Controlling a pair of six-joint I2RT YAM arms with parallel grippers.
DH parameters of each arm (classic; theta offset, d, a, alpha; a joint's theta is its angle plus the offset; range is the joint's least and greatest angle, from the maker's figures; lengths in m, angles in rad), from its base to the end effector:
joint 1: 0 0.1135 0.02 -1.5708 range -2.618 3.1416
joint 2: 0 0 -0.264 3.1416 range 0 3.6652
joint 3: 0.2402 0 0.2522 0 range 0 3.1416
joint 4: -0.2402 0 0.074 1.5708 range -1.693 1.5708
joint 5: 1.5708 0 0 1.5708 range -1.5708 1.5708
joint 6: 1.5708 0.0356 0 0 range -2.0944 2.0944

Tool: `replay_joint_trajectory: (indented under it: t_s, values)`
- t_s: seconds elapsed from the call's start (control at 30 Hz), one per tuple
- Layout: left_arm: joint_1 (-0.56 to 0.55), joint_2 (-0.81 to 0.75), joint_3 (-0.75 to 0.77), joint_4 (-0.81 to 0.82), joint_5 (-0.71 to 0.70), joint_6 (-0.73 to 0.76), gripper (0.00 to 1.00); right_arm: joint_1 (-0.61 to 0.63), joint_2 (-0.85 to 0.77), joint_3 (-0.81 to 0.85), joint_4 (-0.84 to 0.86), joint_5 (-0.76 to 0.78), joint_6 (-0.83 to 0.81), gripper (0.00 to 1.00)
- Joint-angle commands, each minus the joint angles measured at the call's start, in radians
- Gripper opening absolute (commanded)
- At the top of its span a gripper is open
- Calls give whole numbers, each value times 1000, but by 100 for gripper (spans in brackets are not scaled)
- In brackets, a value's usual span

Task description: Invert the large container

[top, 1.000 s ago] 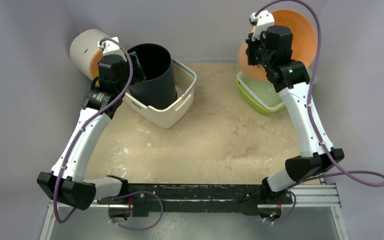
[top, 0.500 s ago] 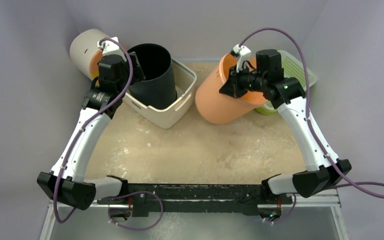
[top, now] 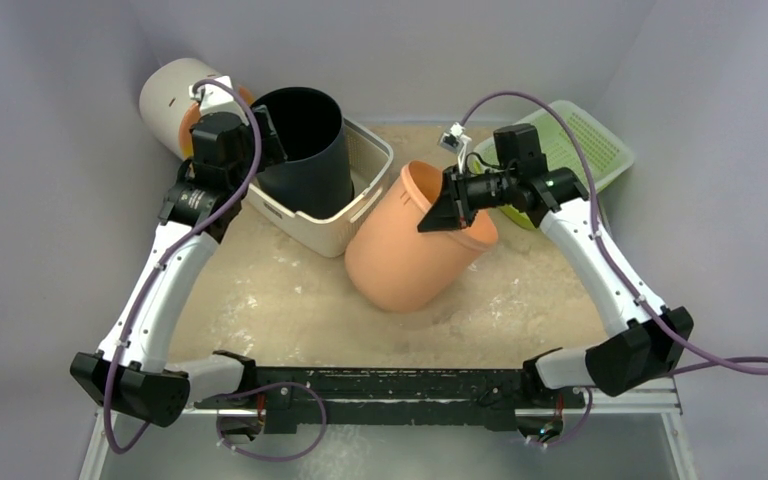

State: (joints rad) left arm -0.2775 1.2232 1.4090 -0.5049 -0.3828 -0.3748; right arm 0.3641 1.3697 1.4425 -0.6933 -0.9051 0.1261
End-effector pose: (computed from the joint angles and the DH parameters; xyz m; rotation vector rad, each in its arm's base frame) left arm 0.2550 -0.0588 0.4324 -0.3486 1.8342 -0.0888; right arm 0.2566 0.1278 0.3940 -0.7774 2.0399 1.2633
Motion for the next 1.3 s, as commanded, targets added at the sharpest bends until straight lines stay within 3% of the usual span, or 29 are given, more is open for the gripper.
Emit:
replay_joint_trajectory:
  t_s: [0.0,0.17,0.33,0.53,0.67,0.9,1.07,1.27]
  values:
    - [-5,-41,-7,7,-28,0,77,13,4,-52,121,-264,66,0]
    - [-5,-54,-12,7,-33,-6,77,27,4,-167,227,-413,137,0]
    - [-5,-56,-11,0,-37,-3,77,48,-29,-339,557,-584,377,0]
    - [-5,-53,-5,-9,-39,-1,77,49,-46,-463,676,-594,493,0]
    - [-5,-52,-1,-9,-36,-4,77,49,31,-486,554,-579,316,0]
    - [-4,-57,4,-26,-43,3,77,44,222,-324,248,-434,1,16]
    - [-4,-62,1,-31,-55,15,77,35,290,-275,178,-339,-61,27]
    - [-5,-57,-8,-25,-61,23,77,-9,307,-259,133,-242,-86,29]
